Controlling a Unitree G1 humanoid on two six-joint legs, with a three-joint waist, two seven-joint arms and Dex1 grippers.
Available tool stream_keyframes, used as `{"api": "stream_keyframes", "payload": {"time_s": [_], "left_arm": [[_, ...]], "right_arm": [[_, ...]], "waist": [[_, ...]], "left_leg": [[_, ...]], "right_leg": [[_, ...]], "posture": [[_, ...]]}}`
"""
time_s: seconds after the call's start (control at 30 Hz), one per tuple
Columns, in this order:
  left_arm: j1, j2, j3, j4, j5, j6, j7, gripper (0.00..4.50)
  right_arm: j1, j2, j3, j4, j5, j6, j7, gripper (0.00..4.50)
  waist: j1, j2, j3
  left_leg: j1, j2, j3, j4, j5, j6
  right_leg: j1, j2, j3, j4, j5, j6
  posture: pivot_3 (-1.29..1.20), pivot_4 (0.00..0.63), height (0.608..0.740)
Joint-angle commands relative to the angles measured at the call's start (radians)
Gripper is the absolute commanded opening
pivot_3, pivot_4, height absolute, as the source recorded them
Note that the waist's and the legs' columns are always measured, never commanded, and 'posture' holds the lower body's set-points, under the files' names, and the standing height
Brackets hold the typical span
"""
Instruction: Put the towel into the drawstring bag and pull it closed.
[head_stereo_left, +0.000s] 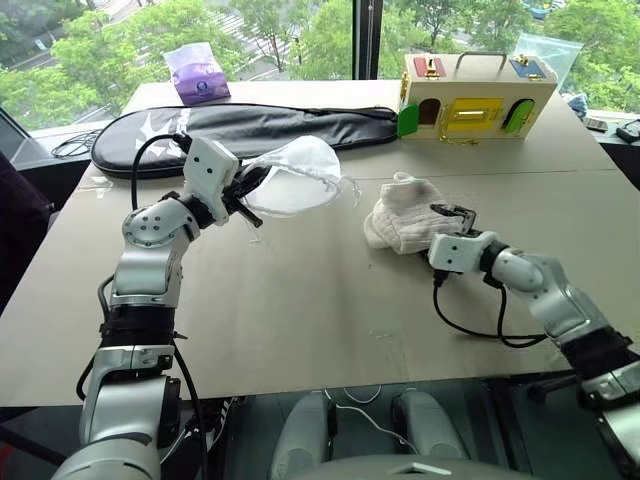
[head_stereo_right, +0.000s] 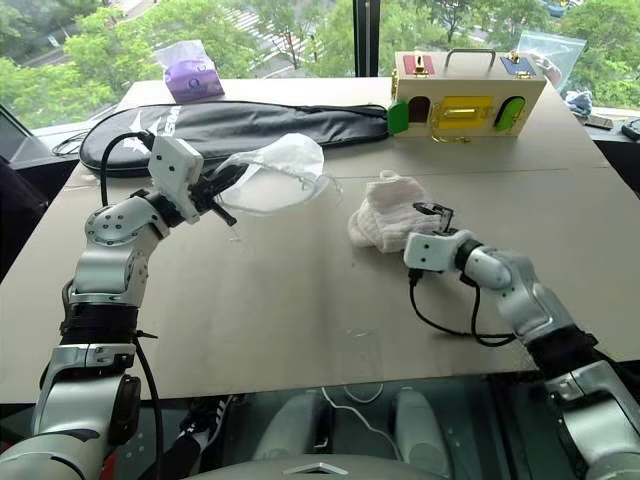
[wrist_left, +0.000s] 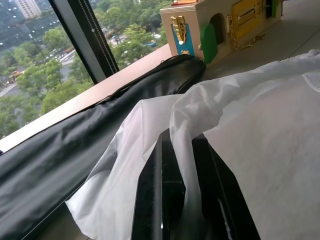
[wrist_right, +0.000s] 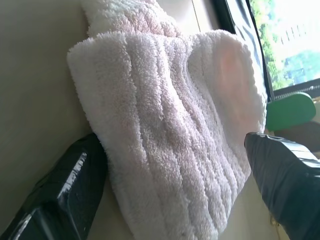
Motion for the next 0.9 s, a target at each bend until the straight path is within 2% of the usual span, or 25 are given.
{"api": "stream_keyframes", "payload": {"time_s": [0.03,0.17,0.27,0.4,0.43,0.47,0.7,0.73,0.8,0.9], "left_arm": [[-0.016,0.004,0.029,-0.027,-0.012,-0.007,0.014,0.04],[-0.020,-0.003,0.029,-0.016,-0.007,-0.018,0.020,0.04],[-0.023,-0.008,0.029,-0.011,-0.005,-0.025,0.027,0.04],[-0.025,-0.011,0.027,-0.003,-0.003,-0.034,0.032,0.04],[-0.030,-0.013,0.026,0.002,-0.001,-0.036,0.035,0.00],[-0.033,-0.015,0.026,0.006,0.000,-0.039,0.036,0.00],[-0.063,-0.019,0.020,0.051,0.008,-0.059,0.040,0.00],[-0.067,-0.020,0.018,0.058,0.010,-0.062,0.040,0.00],[-0.082,-0.027,0.010,0.079,0.020,-0.055,0.052,0.00],[-0.111,-0.049,0.010,0.104,0.019,-0.011,0.077,0.00]], "right_arm": [[-0.091,0.059,0.053,0.167,-0.047,-0.062,0.007,4.50],[-0.221,0.146,0.063,0.362,-0.074,-0.064,-0.026,4.50],[-0.308,0.205,0.077,0.511,-0.089,-0.084,-0.039,4.50],[-0.381,0.279,0.065,0.685,-0.057,-0.093,-0.003,4.50],[-0.394,0.297,0.044,0.719,-0.031,-0.084,0.013,3.99],[-0.404,0.311,0.026,0.746,-0.009,-0.079,0.028,3.69],[-0.403,0.342,-0.112,0.774,0.157,-0.025,0.111,0.22],[-0.400,0.342,-0.132,0.763,0.181,-0.014,0.116,0.07],[-0.373,0.332,-0.225,0.662,0.280,0.011,0.109,0.07],[-0.270,0.307,-0.351,0.370,0.415,0.124,0.092,0.07]], "waist": [[-0.010,-0.002,0.000],[-0.027,-0.004,0.000],[-0.034,-0.005,0.000],[-0.043,-0.006,-0.001],[-0.046,-0.006,-0.001],[-0.048,-0.006,-0.001],[-0.044,-0.005,0.000],[-0.041,-0.005,0.000],[-0.034,-0.005,0.000],[-0.013,-0.003,0.002]], "left_leg": [[0.000,0.000,0.000,0.001,0.000,0.000],[0.004,0.001,0.001,0.005,0.000,0.000],[0.015,0.002,0.002,0.005,0.000,0.000],[0.018,0.003,0.002,0.004,0.000,0.000],[0.019,0.003,0.002,0.004,0.000,-0.001],[0.019,0.003,0.002,0.004,0.000,-0.001],[0.018,0.003,0.002,0.004,0.000,0.000],[0.017,0.003,0.002,0.004,0.000,-0.001],[0.015,0.003,0.001,0.003,0.000,-0.001],[0.007,0.001,0.000,0.002,0.000,-0.001]], "right_leg": [[0.000,0.000,0.000,0.001,0.000,0.000],[0.001,0.001,0.003,0.008,0.001,-0.002],[0.010,0.003,0.004,0.009,0.002,-0.004],[0.013,0.003,0.004,0.010,0.000,-0.006],[0.013,0.003,0.004,0.010,0.001,-0.006],[0.013,0.003,0.004,0.010,0.002,-0.004],[0.012,0.002,0.005,0.011,0.002,-0.004],[0.011,0.002,0.004,0.010,0.002,-0.004],[0.010,0.000,0.004,0.010,0.002,-0.004],[0.003,-0.002,0.001,0.010,0.002,-0.003]], "posture": [[0.00,0.150,0.740],[0.00,0.150,0.740],[0.00,0.150,0.740],[0.00,0.150,0.740],[0.00,0.150,0.740],[0.00,0.150,0.740],[0.00,0.150,0.740],[0.00,0.150,0.740],[0.00,0.150,0.740],[0.00,0.150,0.740]]}}
